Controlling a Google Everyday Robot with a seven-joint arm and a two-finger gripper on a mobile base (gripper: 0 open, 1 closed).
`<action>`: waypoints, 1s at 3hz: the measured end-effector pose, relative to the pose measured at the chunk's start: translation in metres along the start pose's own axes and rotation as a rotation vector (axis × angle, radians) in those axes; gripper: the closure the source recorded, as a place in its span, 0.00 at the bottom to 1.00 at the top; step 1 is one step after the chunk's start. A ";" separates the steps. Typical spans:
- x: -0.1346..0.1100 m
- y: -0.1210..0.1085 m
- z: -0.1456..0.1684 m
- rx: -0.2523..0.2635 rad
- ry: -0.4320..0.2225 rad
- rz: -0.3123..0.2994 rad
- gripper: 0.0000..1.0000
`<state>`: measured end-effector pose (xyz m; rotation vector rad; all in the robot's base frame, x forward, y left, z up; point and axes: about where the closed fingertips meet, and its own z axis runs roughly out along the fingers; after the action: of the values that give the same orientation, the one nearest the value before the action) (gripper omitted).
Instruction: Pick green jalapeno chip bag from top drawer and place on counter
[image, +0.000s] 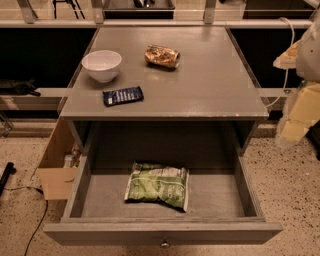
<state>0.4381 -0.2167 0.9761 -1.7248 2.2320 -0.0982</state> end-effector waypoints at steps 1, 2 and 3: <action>0.000 0.000 0.000 0.000 0.000 0.000 0.00; 0.003 0.002 0.012 -0.010 -0.025 0.018 0.00; 0.011 0.028 0.060 -0.101 -0.179 0.096 0.00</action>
Offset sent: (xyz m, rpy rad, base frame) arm -0.0003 -0.0029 -0.0167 0.0413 0.0170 -0.0239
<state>0.4273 -0.2116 0.9104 -1.6029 2.2157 0.1863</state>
